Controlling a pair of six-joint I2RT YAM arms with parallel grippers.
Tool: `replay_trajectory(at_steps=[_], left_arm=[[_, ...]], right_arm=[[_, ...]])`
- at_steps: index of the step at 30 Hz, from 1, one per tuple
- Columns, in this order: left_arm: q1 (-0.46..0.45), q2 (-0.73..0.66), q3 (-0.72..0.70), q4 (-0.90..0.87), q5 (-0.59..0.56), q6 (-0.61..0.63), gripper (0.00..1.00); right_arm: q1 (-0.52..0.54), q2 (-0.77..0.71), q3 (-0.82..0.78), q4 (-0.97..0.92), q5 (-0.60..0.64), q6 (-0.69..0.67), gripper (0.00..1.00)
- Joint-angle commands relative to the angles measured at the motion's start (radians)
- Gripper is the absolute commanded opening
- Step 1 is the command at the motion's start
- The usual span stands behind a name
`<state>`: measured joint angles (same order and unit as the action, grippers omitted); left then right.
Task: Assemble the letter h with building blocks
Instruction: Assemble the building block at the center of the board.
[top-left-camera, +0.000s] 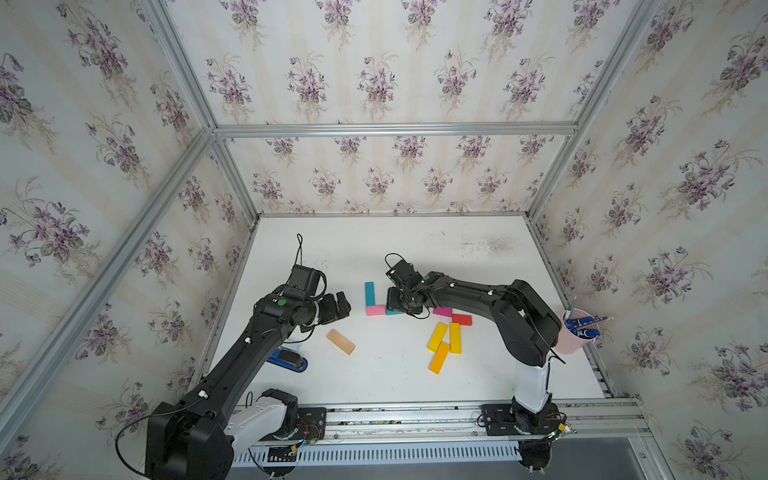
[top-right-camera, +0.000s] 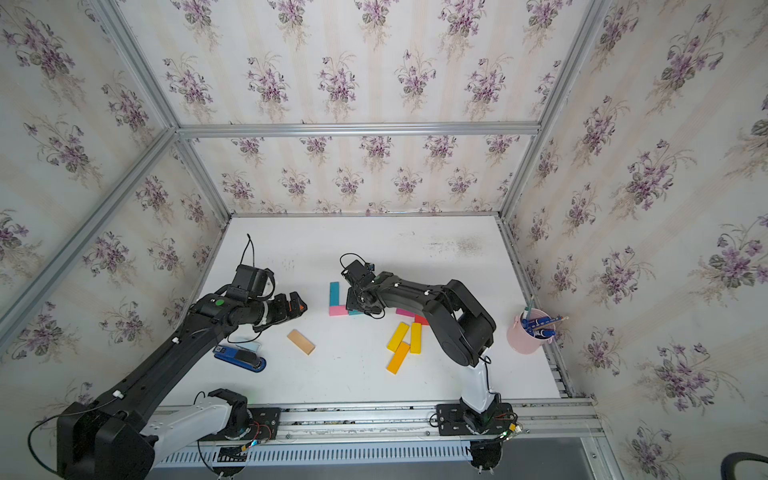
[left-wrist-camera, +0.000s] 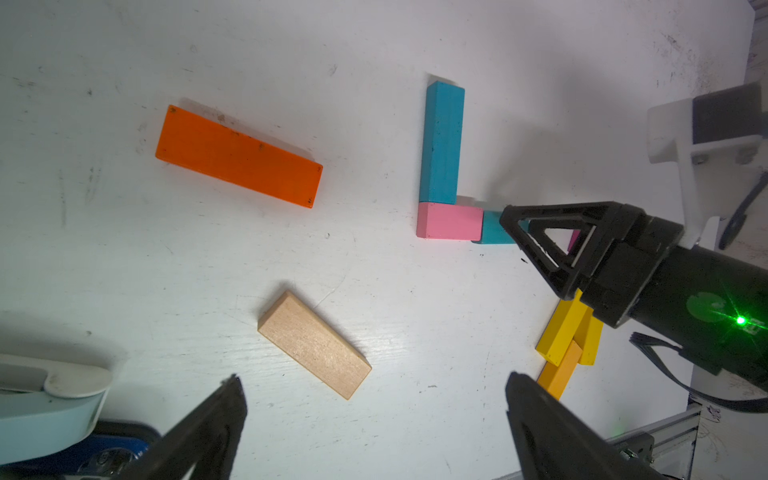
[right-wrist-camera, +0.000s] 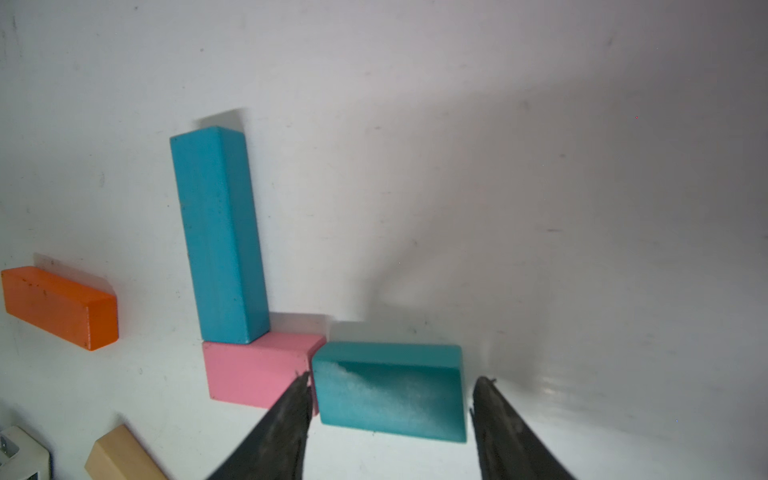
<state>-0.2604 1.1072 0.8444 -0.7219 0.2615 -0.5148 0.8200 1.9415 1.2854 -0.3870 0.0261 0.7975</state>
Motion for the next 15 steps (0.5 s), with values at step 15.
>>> replay_trajectory(at_steps=[15], left_arm=[[0.000, 0.012, 0.017, 0.004, 0.001, 0.007, 1.00]], right_arm=[[0.007, -0.006, -0.005, -0.001, 0.003, 0.011, 0.61]])
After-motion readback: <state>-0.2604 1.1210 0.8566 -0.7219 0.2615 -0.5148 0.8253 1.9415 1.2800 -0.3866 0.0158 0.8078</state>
